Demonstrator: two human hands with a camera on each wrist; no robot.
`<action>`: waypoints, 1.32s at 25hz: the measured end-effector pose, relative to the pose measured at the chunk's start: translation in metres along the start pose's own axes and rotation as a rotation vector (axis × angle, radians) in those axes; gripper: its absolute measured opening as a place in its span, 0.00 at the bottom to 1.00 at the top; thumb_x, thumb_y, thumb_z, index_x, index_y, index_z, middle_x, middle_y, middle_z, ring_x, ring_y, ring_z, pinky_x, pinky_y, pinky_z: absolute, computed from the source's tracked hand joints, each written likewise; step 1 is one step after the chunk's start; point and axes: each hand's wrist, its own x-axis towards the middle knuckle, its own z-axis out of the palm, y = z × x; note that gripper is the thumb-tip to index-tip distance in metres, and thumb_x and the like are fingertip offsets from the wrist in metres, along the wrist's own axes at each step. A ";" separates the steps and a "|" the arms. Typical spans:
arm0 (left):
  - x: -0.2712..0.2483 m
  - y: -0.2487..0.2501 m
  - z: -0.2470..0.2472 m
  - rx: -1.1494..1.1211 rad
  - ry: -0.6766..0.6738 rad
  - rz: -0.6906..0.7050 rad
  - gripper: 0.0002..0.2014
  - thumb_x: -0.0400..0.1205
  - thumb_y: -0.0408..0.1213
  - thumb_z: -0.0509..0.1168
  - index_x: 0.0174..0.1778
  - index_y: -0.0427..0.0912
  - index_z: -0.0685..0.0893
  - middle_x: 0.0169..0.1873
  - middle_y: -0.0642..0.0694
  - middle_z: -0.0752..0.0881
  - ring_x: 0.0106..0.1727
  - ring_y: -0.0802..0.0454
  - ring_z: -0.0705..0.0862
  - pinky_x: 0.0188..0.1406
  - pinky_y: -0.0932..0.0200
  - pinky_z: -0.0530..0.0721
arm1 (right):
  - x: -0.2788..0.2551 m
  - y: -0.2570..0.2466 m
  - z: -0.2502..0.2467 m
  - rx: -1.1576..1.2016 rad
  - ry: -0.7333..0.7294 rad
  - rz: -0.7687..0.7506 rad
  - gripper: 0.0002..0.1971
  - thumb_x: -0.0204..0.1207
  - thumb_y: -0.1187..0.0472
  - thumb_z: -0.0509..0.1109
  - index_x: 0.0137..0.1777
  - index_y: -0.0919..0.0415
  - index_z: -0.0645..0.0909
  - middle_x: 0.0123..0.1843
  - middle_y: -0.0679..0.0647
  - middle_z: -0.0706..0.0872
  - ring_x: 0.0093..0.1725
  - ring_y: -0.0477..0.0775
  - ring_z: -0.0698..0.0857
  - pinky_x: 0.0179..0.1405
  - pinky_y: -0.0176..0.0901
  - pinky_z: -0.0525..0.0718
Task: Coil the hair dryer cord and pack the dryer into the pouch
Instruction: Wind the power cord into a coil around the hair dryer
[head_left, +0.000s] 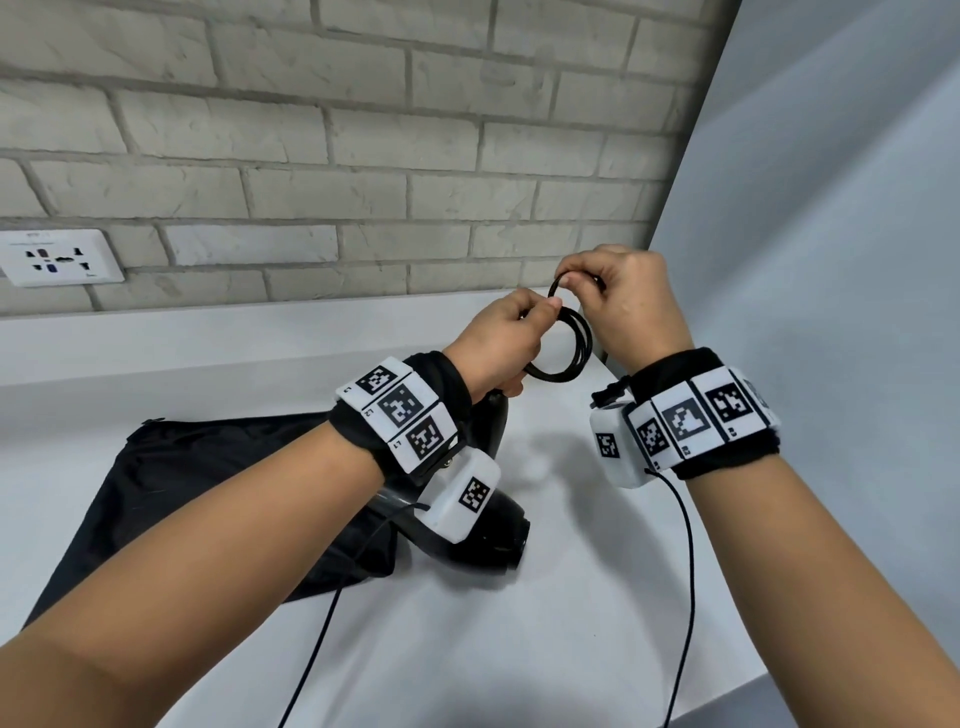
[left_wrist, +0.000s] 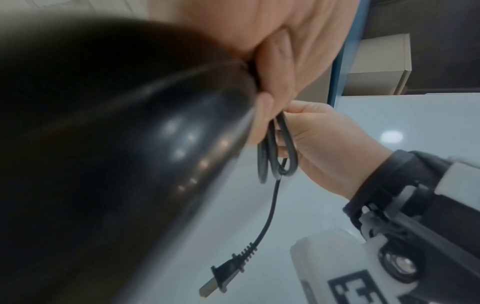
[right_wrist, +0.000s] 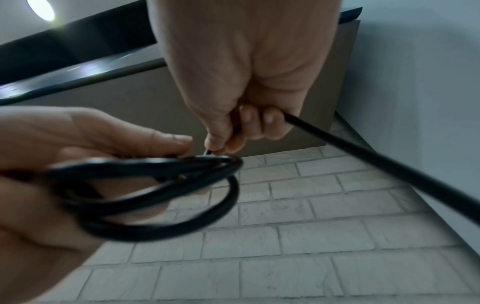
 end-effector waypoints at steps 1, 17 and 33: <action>0.001 0.000 -0.001 -0.022 0.029 0.008 0.12 0.86 0.46 0.54 0.38 0.48 0.73 0.21 0.49 0.63 0.10 0.60 0.58 0.14 0.71 0.61 | -0.003 -0.002 0.001 0.062 0.040 0.020 0.07 0.73 0.69 0.67 0.45 0.66 0.87 0.40 0.53 0.85 0.40 0.49 0.81 0.41 0.21 0.74; 0.006 0.002 -0.010 -0.147 0.158 -0.072 0.17 0.83 0.48 0.55 0.32 0.42 0.72 0.19 0.50 0.61 0.10 0.57 0.56 0.19 0.66 0.60 | -0.025 0.006 0.019 0.485 -0.196 0.088 0.13 0.75 0.70 0.65 0.50 0.51 0.82 0.35 0.42 0.87 0.40 0.40 0.83 0.47 0.29 0.79; 0.015 0.003 -0.052 -0.421 0.430 -0.018 0.16 0.84 0.44 0.50 0.32 0.42 0.70 0.19 0.48 0.60 0.10 0.56 0.53 0.22 0.65 0.56 | -0.037 0.043 0.030 0.103 -0.249 0.225 0.10 0.73 0.74 0.65 0.41 0.57 0.81 0.45 0.55 0.77 0.33 0.37 0.80 0.43 0.38 0.77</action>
